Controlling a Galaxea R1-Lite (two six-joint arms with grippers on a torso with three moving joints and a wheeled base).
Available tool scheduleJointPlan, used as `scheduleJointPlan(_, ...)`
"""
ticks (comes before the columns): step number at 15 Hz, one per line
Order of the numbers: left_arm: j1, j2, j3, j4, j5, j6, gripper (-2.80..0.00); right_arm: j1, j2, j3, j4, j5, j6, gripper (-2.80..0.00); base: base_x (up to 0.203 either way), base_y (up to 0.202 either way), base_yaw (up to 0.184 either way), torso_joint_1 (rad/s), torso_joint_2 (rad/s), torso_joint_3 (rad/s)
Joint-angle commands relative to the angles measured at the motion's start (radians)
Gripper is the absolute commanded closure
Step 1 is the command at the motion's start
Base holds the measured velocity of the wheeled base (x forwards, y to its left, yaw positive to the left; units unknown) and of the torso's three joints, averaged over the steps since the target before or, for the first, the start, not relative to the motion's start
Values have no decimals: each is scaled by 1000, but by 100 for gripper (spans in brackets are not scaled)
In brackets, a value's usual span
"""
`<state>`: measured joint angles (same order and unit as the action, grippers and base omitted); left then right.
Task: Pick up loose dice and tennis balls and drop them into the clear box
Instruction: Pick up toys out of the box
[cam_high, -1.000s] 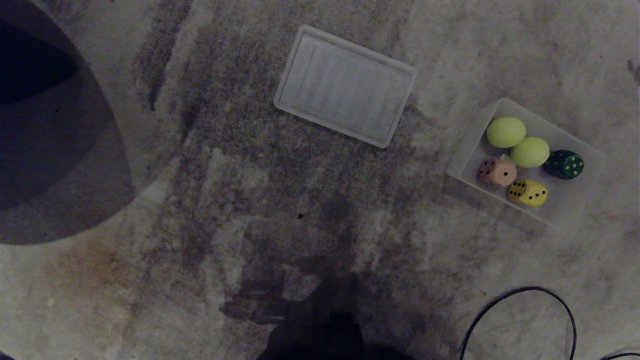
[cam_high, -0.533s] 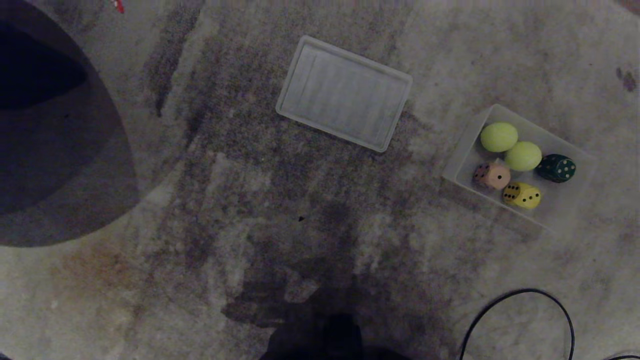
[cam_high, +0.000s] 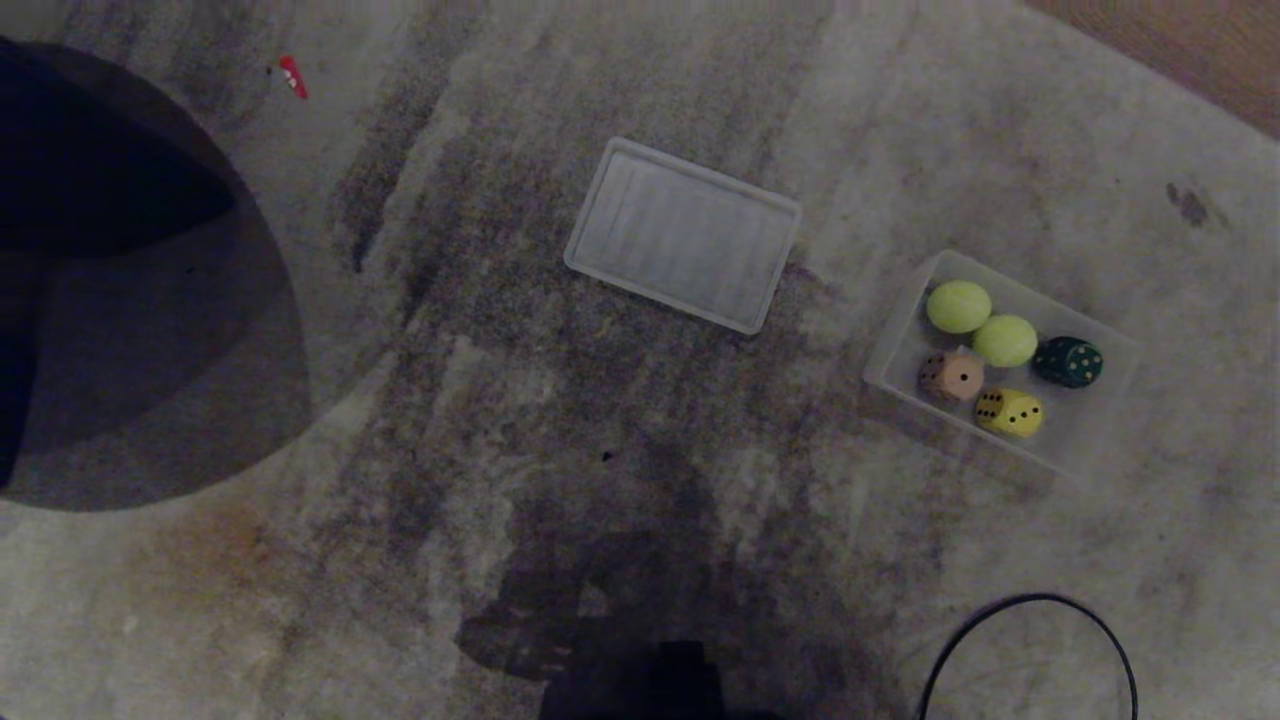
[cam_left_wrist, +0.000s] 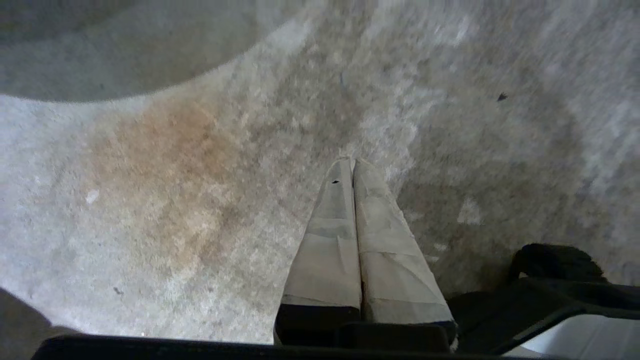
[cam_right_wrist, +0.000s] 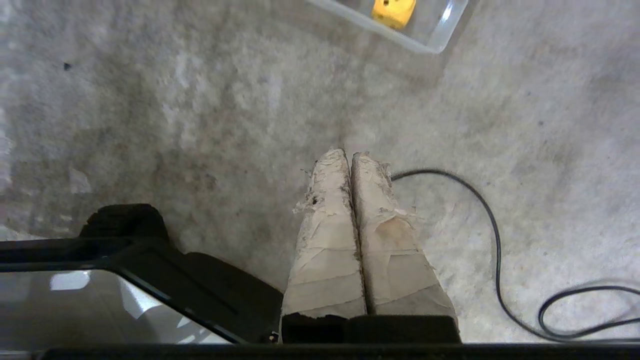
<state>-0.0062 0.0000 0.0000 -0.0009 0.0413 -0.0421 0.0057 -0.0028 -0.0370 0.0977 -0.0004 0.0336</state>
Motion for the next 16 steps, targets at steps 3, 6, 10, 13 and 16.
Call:
scheduleJointPlan(3, 0, 2, 2, 1, -1, 7, 0, 0, 3, -1, 1, -1, 0, 0, 0, 0, 0, 2, 1, 201)
scheduleJointPlan(6, 0, 2, 2, -1, 0, 4, 0, 0, 3, -1, 1, -1, 0, 0, 0, 0, 0, 2, 1, 201)
scheduleJointPlan(10, 0, 2, 2, -1, 5, -1, 0, 0, 3, 0, 1, -1, 0, 0, 0, 0, 0, 3, 3, 202)
scheduleJointPlan(13, 0, 2, 2, -1, 3, -1, 0, 0, 3, -1, 1, -1, 0, 0, 0, 0, 0, 2, 2, 204)
scheduleJointPlan(16, 0, 2, 2, -1, 3, -1, 0, 0, 3, -1, 1, -1, 0, 0, 0, 0, 0, 3, 2, 201)
